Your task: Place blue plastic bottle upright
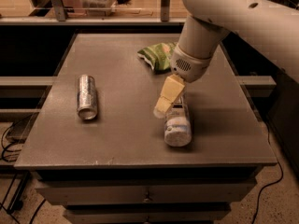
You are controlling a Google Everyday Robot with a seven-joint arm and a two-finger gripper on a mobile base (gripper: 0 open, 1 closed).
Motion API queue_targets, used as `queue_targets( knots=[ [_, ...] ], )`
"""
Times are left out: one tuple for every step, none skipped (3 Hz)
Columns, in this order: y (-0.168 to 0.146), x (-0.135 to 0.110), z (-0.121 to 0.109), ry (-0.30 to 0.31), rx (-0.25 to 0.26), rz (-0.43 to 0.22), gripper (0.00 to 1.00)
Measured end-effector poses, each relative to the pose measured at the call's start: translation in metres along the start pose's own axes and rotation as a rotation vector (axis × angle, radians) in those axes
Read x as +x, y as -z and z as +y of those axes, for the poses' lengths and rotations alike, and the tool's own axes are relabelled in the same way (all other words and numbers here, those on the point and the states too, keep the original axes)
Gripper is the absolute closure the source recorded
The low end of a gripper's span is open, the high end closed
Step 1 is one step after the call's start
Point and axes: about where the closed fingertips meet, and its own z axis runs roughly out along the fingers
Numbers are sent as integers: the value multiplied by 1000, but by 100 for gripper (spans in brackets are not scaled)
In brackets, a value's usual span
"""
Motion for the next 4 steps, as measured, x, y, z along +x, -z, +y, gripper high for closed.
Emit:
queue_targets(
  knots=[
    [-9, -6, 5, -5, -20, 17, 0],
    [-20, -8, 7, -24, -42, 39, 15],
    [-23, -10, 7, -31, -38, 53, 38],
    [-18, -14, 8, -23, -22, 49, 62]
  ],
)
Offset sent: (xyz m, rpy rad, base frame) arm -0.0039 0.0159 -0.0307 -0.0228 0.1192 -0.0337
